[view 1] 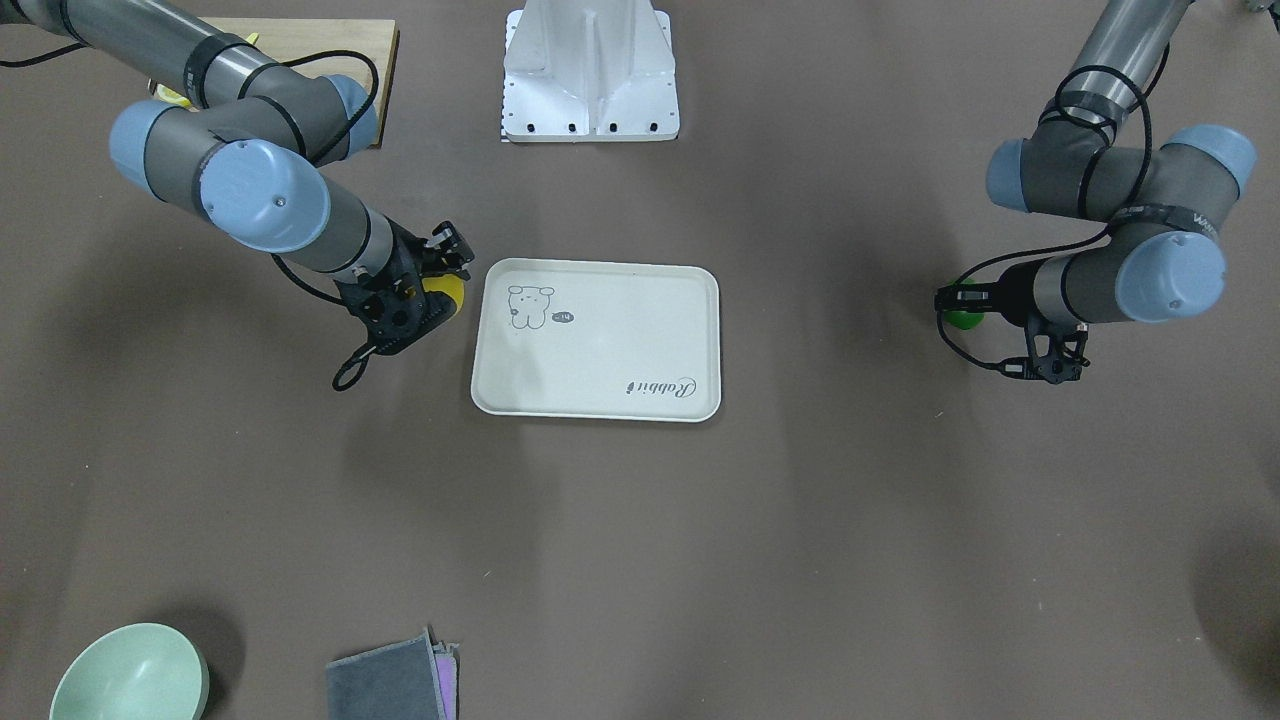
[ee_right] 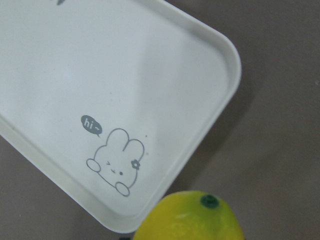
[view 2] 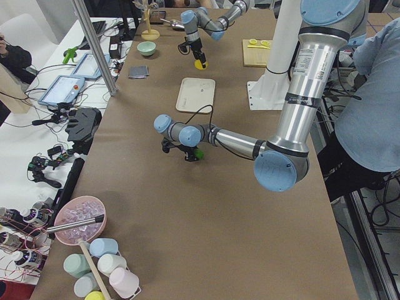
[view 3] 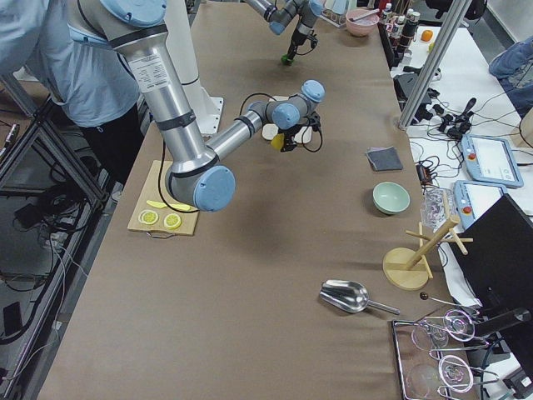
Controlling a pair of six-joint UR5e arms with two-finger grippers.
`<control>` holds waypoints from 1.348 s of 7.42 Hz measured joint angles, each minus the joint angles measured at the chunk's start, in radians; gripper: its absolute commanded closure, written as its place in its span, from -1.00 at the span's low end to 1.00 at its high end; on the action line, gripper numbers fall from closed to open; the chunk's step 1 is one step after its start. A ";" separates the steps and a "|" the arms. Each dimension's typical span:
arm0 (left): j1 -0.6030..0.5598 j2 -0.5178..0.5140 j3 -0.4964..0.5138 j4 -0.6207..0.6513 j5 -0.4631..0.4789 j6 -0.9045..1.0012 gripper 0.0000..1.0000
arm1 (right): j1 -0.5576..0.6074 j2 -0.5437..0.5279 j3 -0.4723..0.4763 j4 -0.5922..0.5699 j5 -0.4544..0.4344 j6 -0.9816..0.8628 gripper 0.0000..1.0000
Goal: Place all lemons on tray
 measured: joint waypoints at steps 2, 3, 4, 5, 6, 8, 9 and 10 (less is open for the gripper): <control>-0.019 -0.021 -0.077 0.065 -0.010 0.000 1.00 | -0.029 0.057 -0.111 0.139 -0.008 -0.088 0.44; -0.021 -0.054 -0.100 0.075 -0.008 -0.003 1.00 | -0.037 0.077 -0.154 0.169 -0.011 -0.151 0.38; -0.021 -0.097 -0.105 0.077 -0.006 -0.007 1.00 | -0.041 0.087 -0.182 0.182 -0.012 -0.204 -0.40; -0.021 -0.140 -0.097 0.076 -0.006 -0.010 1.00 | -0.040 0.093 -0.196 0.186 -0.012 -0.236 -0.99; -0.019 -0.182 -0.086 0.073 -0.008 -0.012 1.00 | -0.035 0.099 -0.202 0.188 -0.013 -0.248 -1.00; -0.014 -0.254 -0.074 0.073 -0.010 -0.028 1.00 | -0.019 0.108 -0.205 0.186 -0.008 -0.251 -1.00; -0.005 -0.286 -0.073 0.069 -0.011 -0.068 1.00 | -0.003 0.112 -0.205 0.182 0.000 -0.251 -1.00; 0.015 -0.319 -0.072 0.060 -0.010 -0.124 1.00 | 0.020 0.112 -0.204 0.178 0.011 -0.251 -1.00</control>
